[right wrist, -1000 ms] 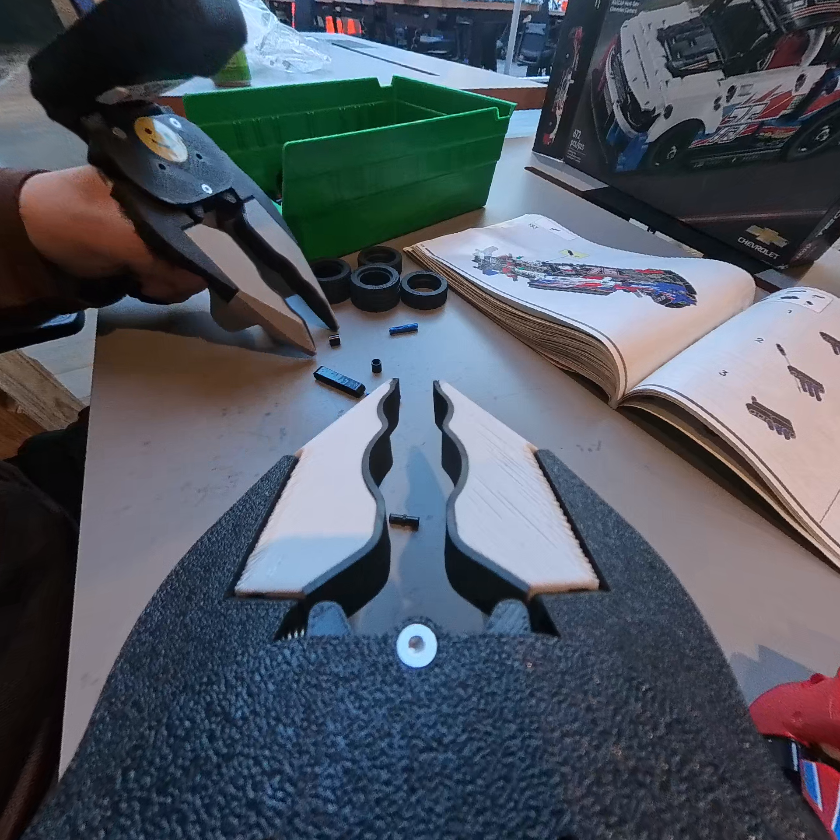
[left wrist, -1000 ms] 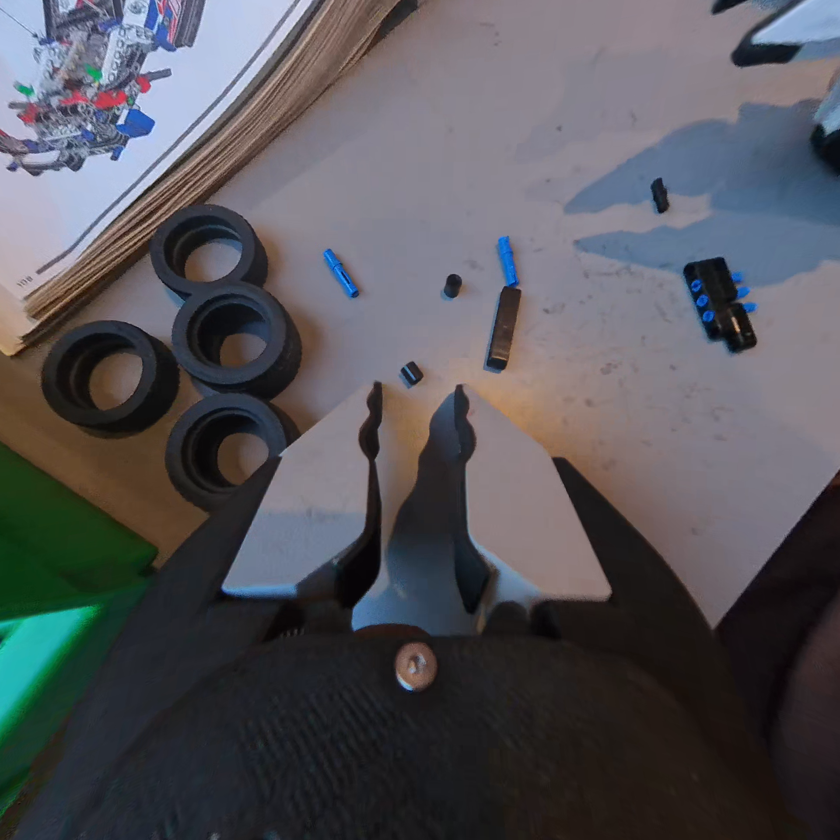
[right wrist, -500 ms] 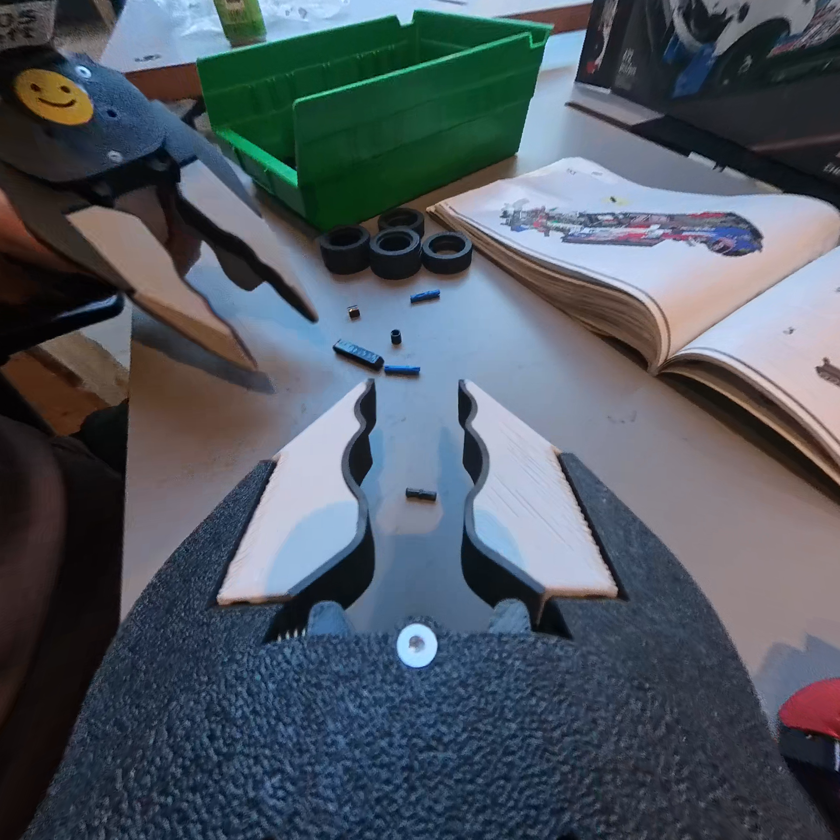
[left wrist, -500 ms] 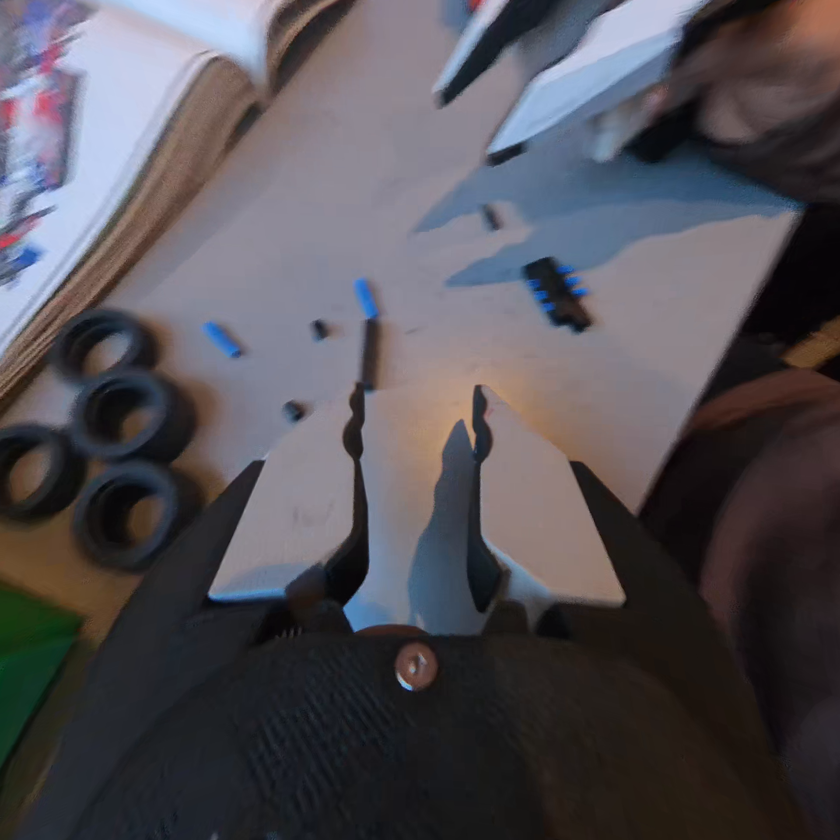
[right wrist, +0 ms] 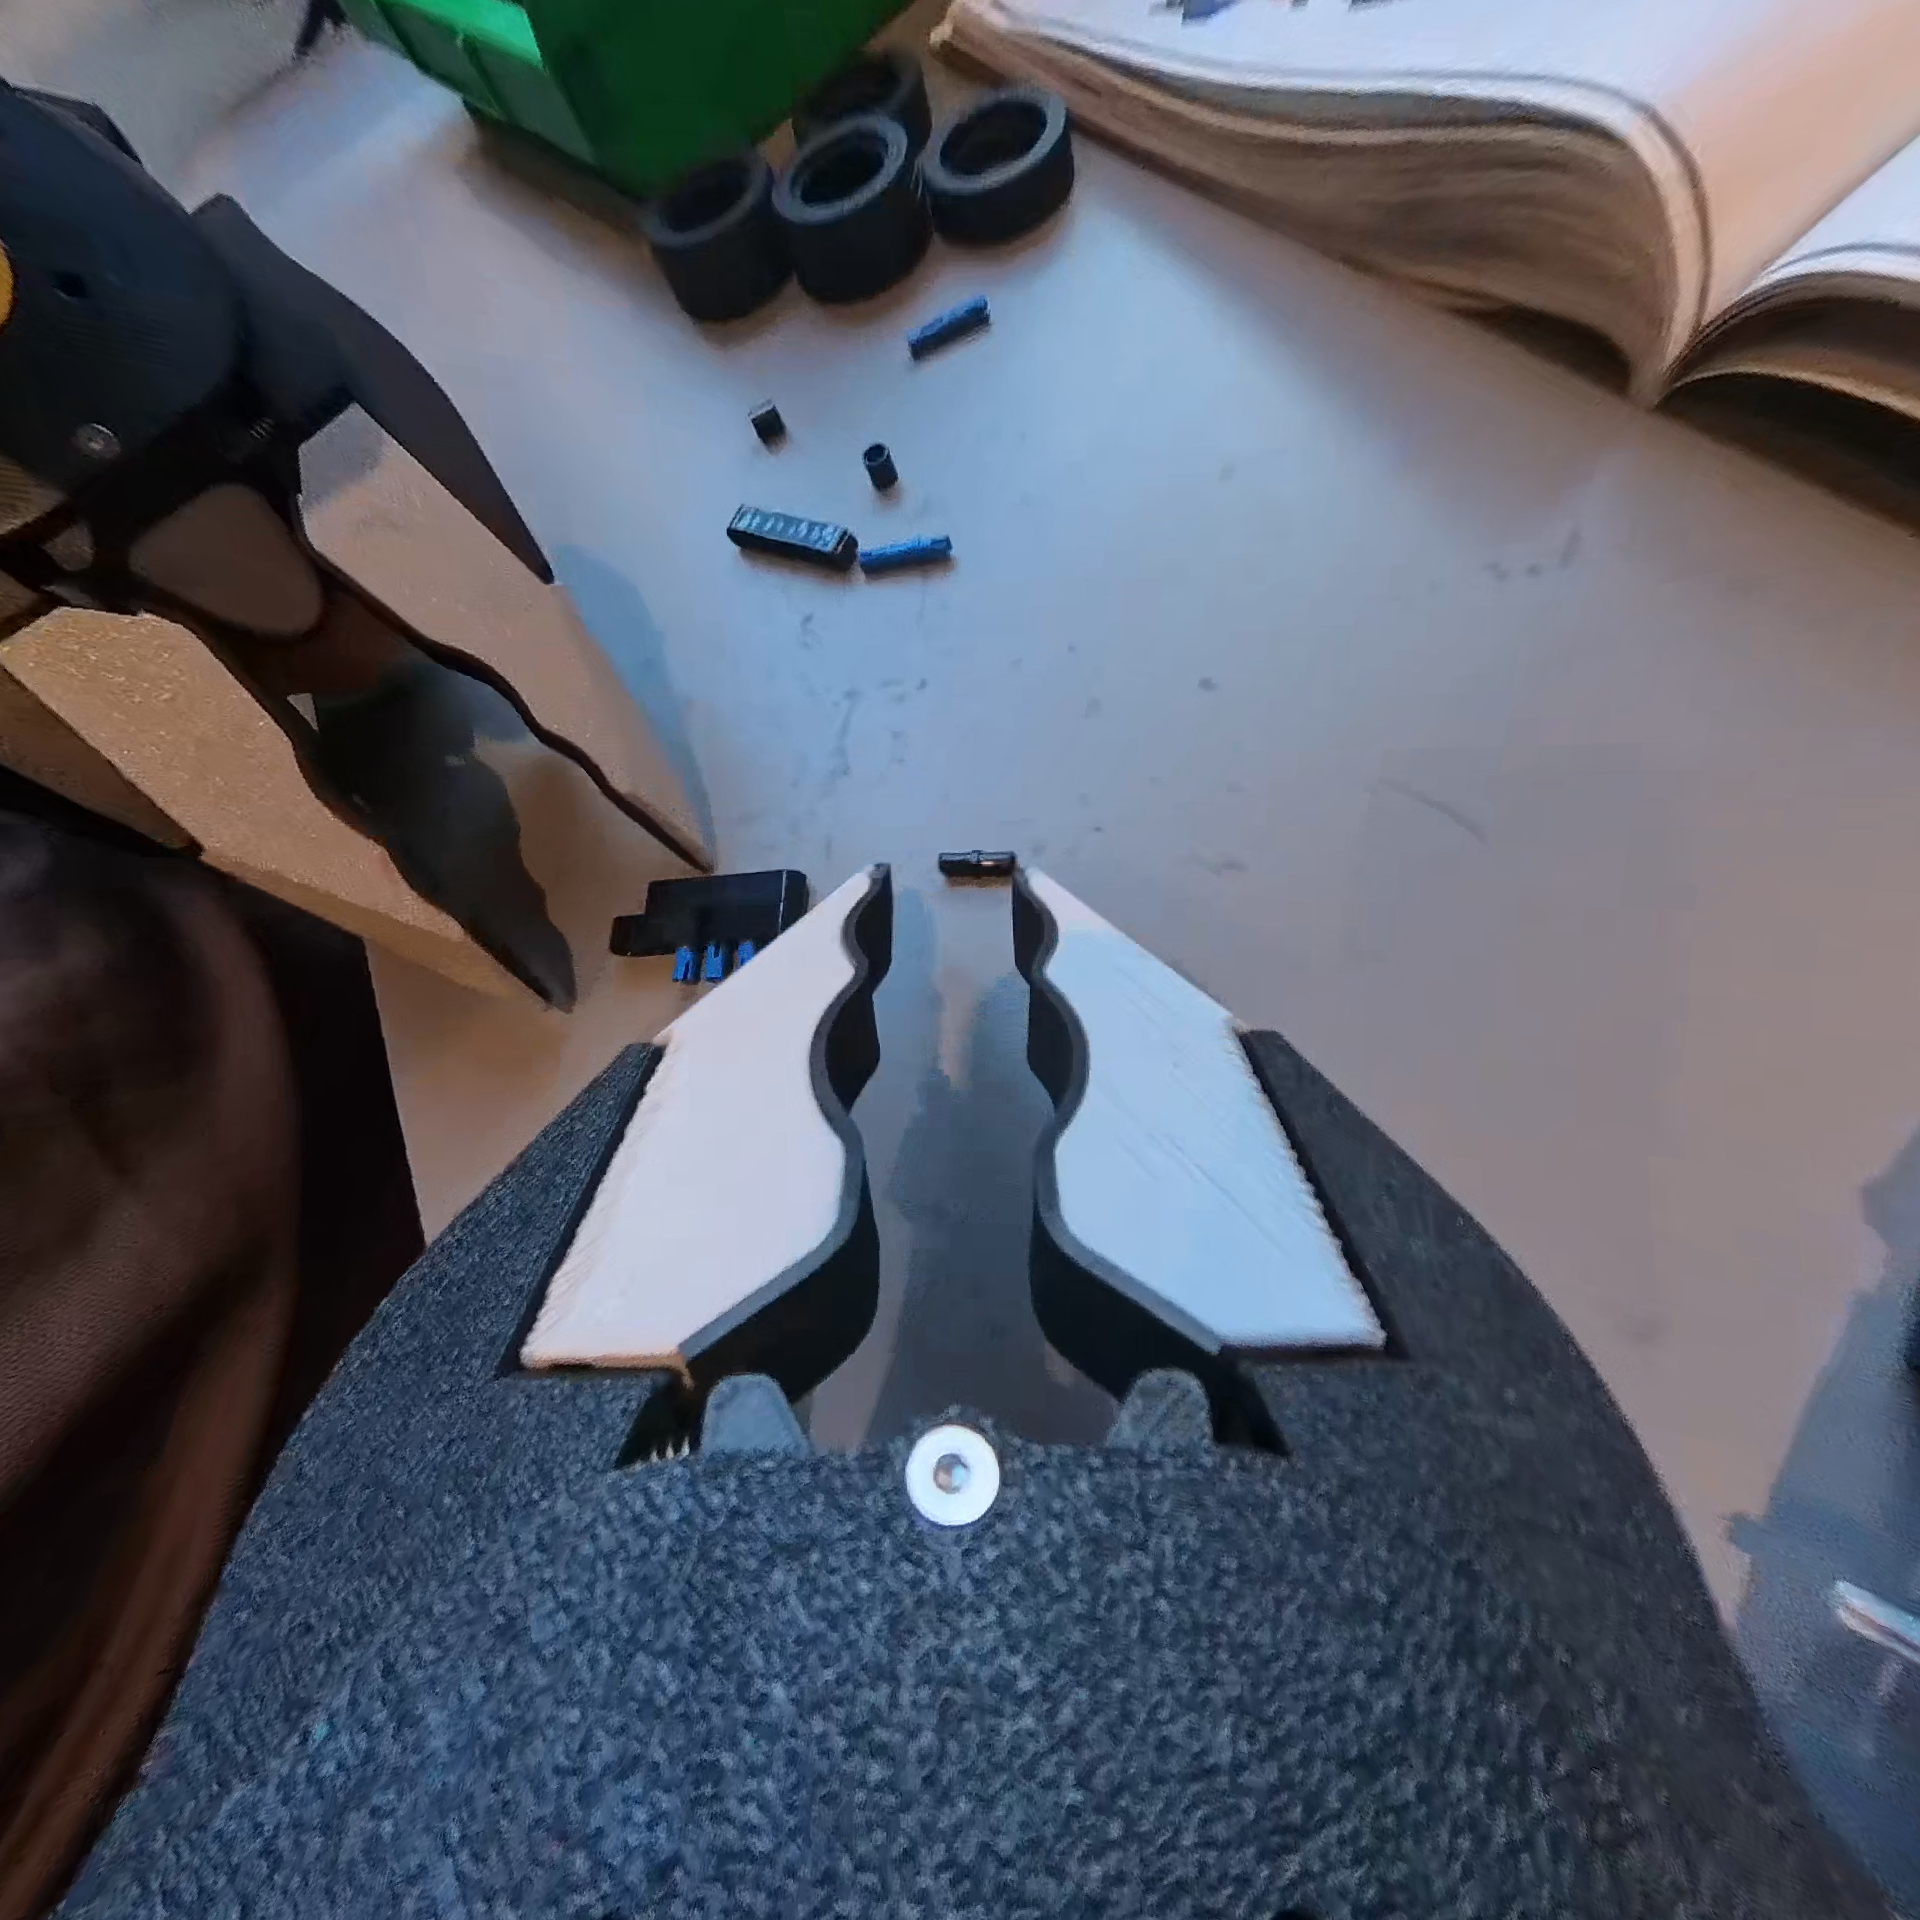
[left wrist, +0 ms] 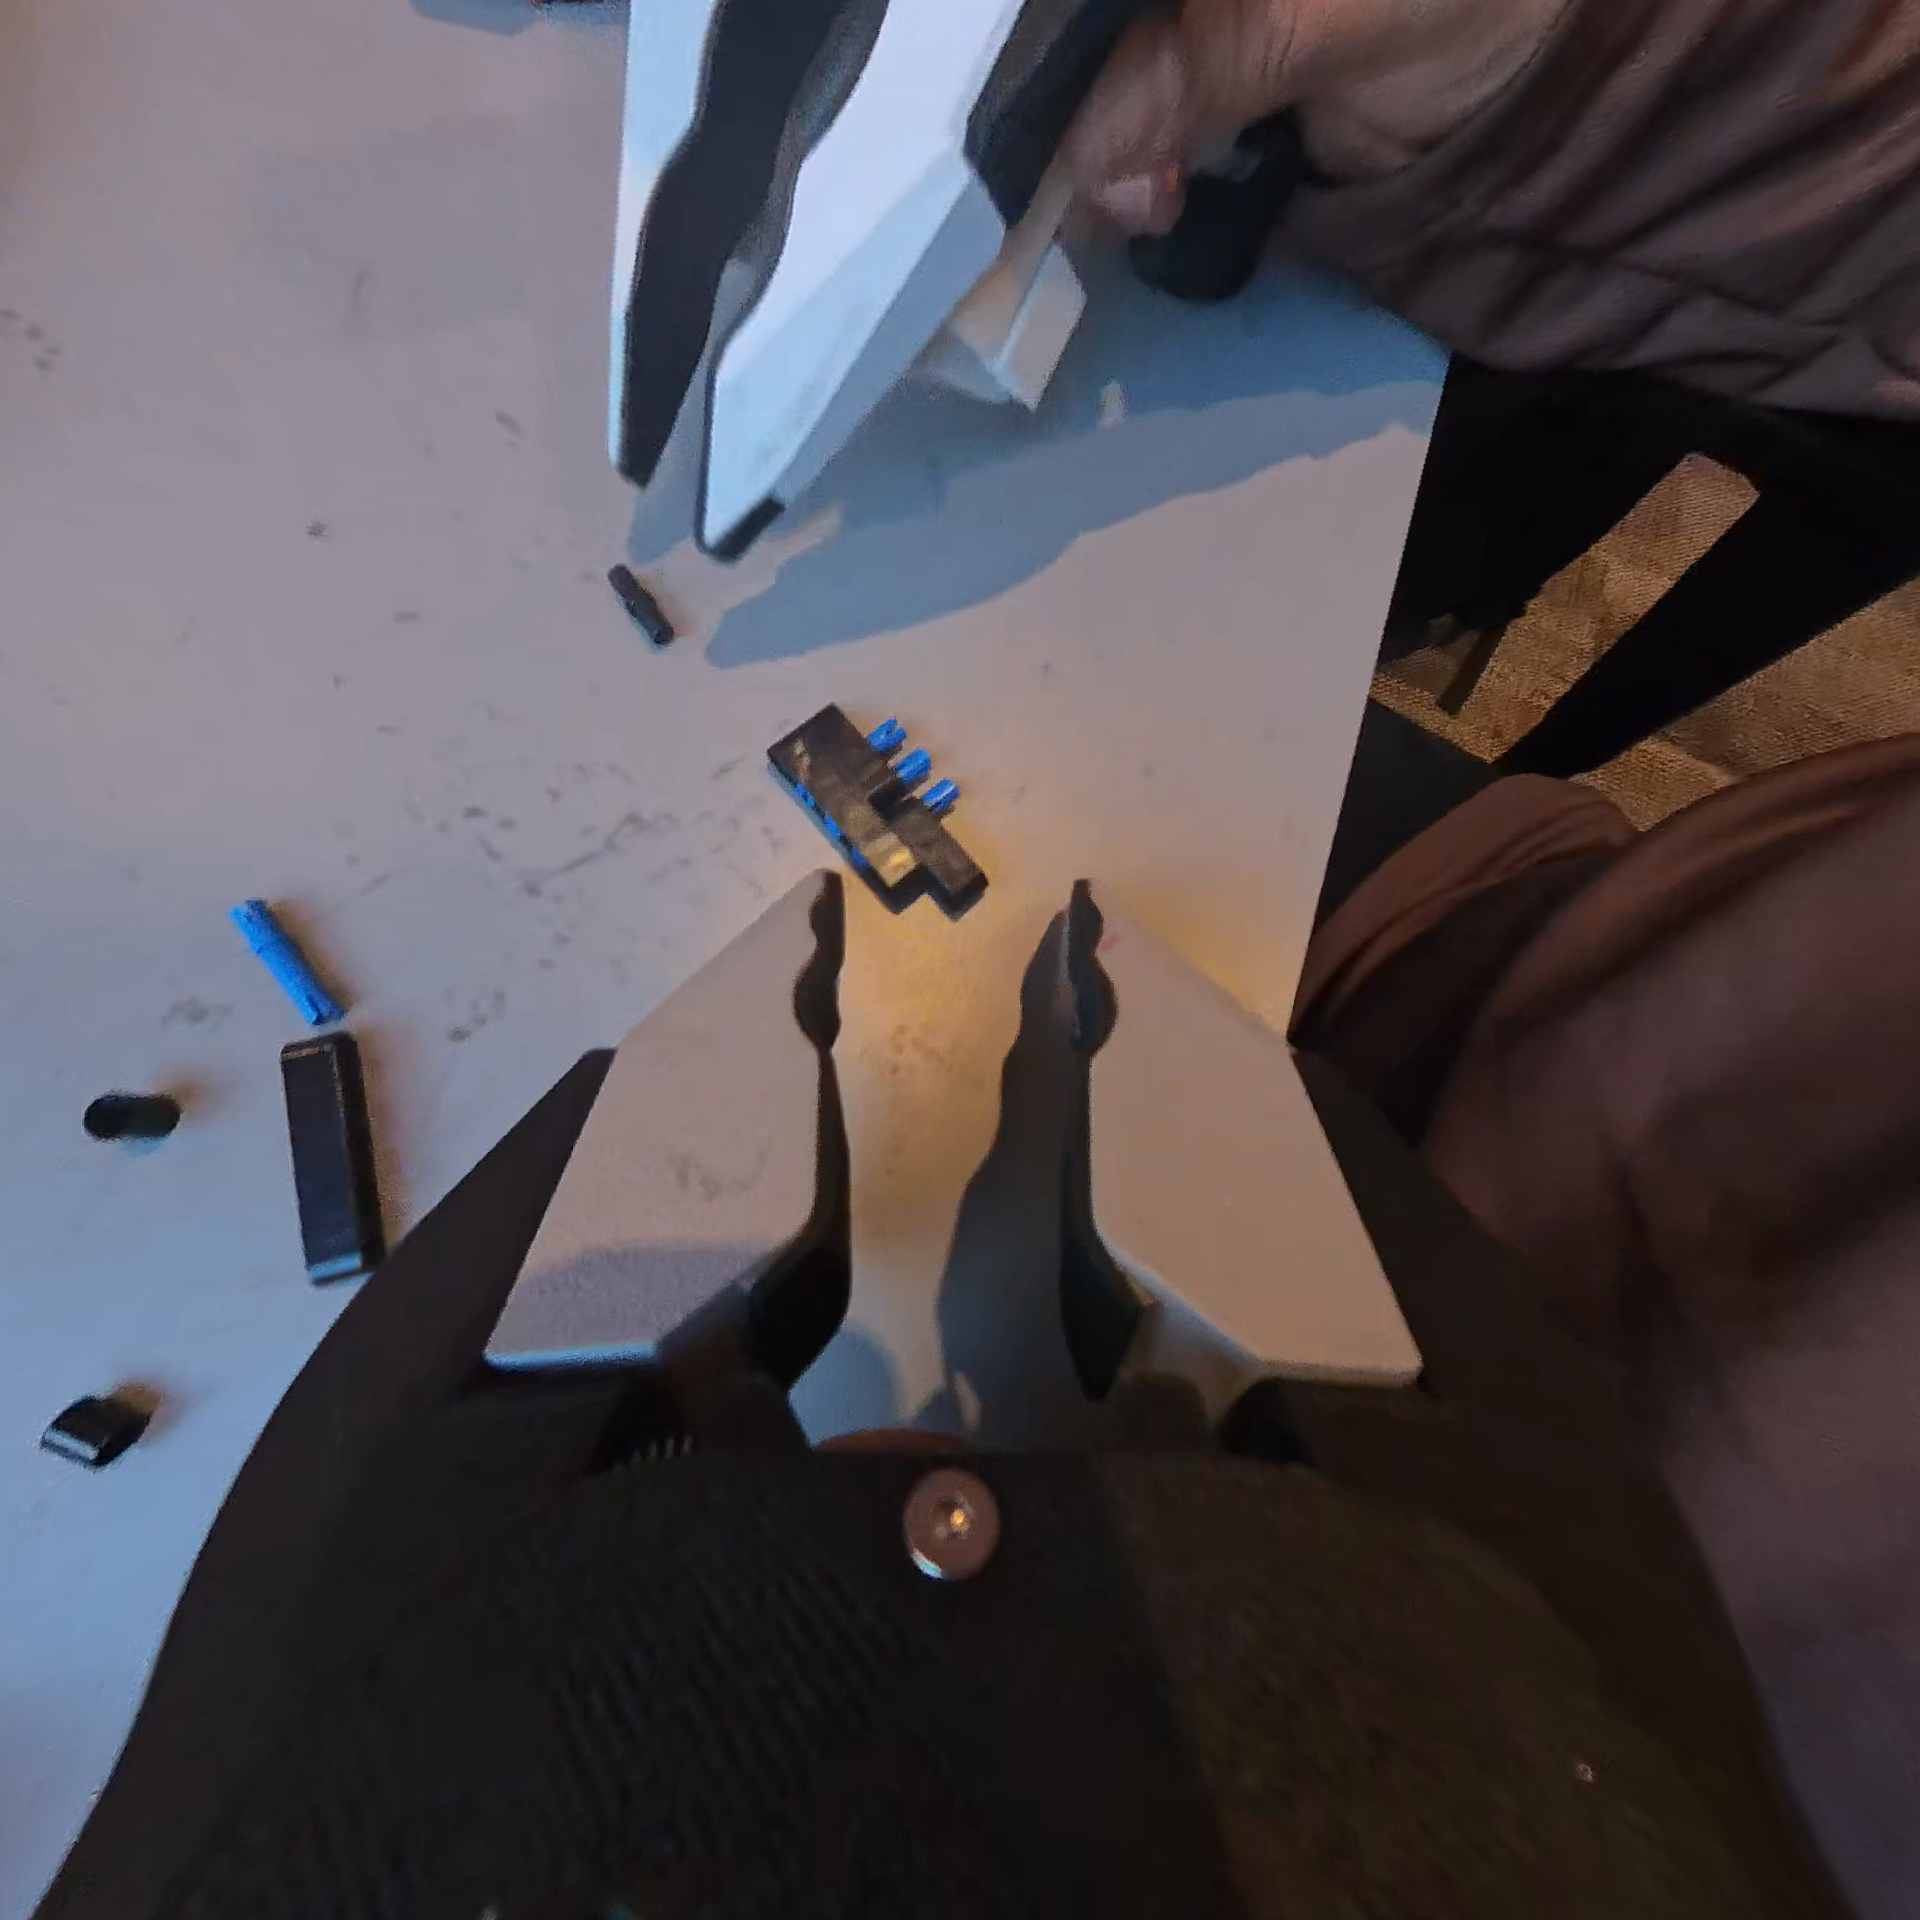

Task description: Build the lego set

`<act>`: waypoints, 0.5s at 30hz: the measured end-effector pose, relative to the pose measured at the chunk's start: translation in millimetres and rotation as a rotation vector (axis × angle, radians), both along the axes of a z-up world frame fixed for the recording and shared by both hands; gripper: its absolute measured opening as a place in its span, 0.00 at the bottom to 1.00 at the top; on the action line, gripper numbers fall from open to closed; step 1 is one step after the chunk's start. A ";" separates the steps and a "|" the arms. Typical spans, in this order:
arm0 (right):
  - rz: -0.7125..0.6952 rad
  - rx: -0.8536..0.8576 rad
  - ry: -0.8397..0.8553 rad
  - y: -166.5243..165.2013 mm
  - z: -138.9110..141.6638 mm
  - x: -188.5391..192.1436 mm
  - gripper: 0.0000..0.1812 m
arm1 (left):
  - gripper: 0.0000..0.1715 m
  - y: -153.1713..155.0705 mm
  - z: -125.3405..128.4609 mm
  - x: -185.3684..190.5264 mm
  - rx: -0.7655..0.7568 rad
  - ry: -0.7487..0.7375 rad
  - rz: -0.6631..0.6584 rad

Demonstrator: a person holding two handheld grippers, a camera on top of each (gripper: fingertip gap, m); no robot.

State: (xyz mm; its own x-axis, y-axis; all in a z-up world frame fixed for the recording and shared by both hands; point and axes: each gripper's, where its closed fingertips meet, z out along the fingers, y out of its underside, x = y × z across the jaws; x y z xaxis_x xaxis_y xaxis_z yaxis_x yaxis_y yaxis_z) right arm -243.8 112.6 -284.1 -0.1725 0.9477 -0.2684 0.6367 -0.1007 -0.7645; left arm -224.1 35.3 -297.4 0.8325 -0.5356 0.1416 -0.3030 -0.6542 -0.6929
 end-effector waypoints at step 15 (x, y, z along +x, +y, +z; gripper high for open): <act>-0.048 0.020 0.070 1.1 8.2 -0.4 0.14 | 0.27 -7.4 1.4 -25.9 0.180 0.181 0.021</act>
